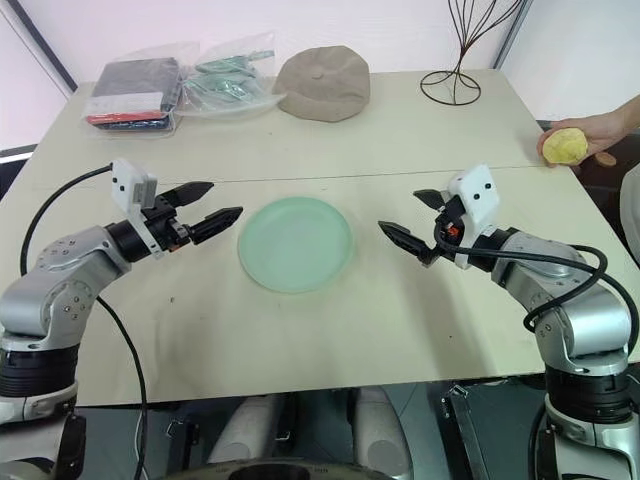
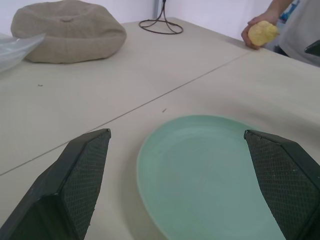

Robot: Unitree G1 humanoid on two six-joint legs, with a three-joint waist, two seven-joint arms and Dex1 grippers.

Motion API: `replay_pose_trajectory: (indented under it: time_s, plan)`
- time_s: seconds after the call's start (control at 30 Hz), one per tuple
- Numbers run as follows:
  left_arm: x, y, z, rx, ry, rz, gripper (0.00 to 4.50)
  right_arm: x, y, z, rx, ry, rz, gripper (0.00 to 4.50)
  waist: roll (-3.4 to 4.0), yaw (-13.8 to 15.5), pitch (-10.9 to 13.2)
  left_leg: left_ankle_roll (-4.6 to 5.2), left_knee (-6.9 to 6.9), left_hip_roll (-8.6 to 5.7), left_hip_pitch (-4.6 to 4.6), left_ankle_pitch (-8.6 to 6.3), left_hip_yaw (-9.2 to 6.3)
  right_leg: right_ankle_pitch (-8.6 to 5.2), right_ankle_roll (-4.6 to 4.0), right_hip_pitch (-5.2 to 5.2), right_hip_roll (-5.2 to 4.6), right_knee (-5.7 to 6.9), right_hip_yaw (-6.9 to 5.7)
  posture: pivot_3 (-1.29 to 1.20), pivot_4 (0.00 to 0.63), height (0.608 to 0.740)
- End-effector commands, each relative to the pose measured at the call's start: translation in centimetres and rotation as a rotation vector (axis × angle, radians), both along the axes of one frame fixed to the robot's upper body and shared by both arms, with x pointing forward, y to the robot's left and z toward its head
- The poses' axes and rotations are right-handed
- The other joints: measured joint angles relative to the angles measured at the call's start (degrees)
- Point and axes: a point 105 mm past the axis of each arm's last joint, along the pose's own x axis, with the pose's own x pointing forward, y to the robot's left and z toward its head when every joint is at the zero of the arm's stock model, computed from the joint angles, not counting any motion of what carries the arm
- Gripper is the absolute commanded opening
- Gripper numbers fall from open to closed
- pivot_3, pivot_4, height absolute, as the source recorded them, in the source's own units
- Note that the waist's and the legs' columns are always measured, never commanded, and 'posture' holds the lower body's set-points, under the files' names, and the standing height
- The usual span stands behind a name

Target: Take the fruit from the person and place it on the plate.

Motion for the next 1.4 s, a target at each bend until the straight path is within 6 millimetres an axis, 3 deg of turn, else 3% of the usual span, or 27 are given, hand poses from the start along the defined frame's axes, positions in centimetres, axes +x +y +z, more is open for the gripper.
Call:
replay_pose_trajectory:
  time_s: [0.03, 1.4]
  plan:
    - [0.0, 0.7, 1.5, -0.005, -0.063, 0.010, 4.48, -0.5, -0.1, 2.2, -0.014, -0.091, 0.006, 4.50, 0.00, 0.00, 0.00, 0.00, 0.00, 0.00, 0.00, 0.00, 0.00, 0.00, 0.00, 0.00, 0.00, 0.00, 0.00, 0.00, 0.150, 0.740]
    - [0.7, -0.1, 2.1, -0.011, -0.069, 0.016, 4.48, -0.8, -0.4, 2.1, -0.012, -0.074, 0.000, 4.50, 0.00, 0.00, 0.00, 0.00, 0.01, 0.00, 0.00, 0.00, 0.00, 0.00, 0.01, 0.02, 0.00, 0.00, 0.00, 0.00, 0.150, 0.740]
